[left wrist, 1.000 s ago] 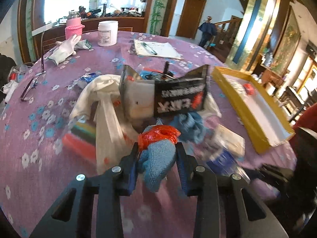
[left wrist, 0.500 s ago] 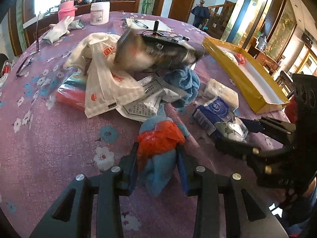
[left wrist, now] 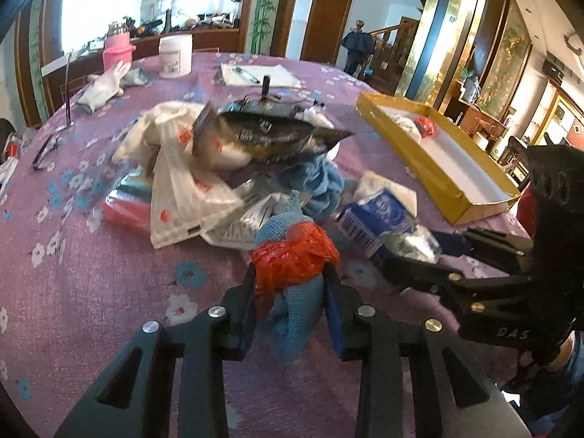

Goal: Organize soft objects
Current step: 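Grasp the blue cloth with red bag using the left gripper while the right gripper grasps the blue tissue pack, then carry the blue cloth bundle and blue tissue pack with both grippers over the tray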

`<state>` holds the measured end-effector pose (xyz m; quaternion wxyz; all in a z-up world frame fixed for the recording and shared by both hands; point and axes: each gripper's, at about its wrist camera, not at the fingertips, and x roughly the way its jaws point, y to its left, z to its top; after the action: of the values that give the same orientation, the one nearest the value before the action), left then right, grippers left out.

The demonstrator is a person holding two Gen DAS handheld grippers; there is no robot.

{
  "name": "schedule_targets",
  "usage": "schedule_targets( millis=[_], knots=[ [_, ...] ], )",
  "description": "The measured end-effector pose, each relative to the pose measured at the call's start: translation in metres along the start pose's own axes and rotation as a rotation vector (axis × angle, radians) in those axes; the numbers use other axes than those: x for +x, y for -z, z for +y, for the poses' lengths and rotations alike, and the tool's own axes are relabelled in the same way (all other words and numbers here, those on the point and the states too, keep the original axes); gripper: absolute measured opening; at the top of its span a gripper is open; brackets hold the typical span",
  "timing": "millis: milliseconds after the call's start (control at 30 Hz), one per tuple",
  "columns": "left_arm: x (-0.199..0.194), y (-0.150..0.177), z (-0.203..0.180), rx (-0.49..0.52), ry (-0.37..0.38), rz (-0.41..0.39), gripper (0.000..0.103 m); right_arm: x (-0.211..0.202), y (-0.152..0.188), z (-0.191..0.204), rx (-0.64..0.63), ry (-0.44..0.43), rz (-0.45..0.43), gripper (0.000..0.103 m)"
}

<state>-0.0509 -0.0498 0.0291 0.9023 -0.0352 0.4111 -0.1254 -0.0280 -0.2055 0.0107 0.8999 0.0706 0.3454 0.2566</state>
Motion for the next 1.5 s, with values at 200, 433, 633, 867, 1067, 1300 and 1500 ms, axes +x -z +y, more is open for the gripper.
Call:
schedule_targets(
  millis=[200,433,633,867,1067,1300,1500],
  knots=[
    [0.002,-0.004,-0.007,0.009,0.0,-0.003,0.031,-0.002,-0.001,-0.004,0.029,-0.016,-0.014,0.056],
    [-0.003,-0.011,-0.012,0.02,-0.002,-0.022,0.031,-0.011,-0.004,-0.008,0.046,-0.026,-0.043,0.056],
    [-0.006,-0.02,-0.016,0.028,-0.004,-0.033,0.031,-0.024,-0.01,-0.012,0.051,-0.025,-0.077,0.056],
    [-0.004,-0.031,-0.028,0.05,-0.007,-0.044,0.031,-0.033,-0.011,-0.021,0.07,-0.021,-0.096,0.056],
    [0.001,-0.042,-0.048,0.087,-0.015,-0.052,0.031,-0.041,-0.012,-0.029,0.085,-0.012,-0.113,0.056],
    [0.008,-0.047,-0.068,0.133,-0.03,-0.053,0.031,-0.049,-0.013,-0.04,0.11,0.002,-0.13,0.056],
    [0.014,-0.052,-0.082,0.165,-0.027,-0.045,0.031,-0.058,-0.015,-0.051,0.135,0.015,-0.152,0.056]
  ],
)
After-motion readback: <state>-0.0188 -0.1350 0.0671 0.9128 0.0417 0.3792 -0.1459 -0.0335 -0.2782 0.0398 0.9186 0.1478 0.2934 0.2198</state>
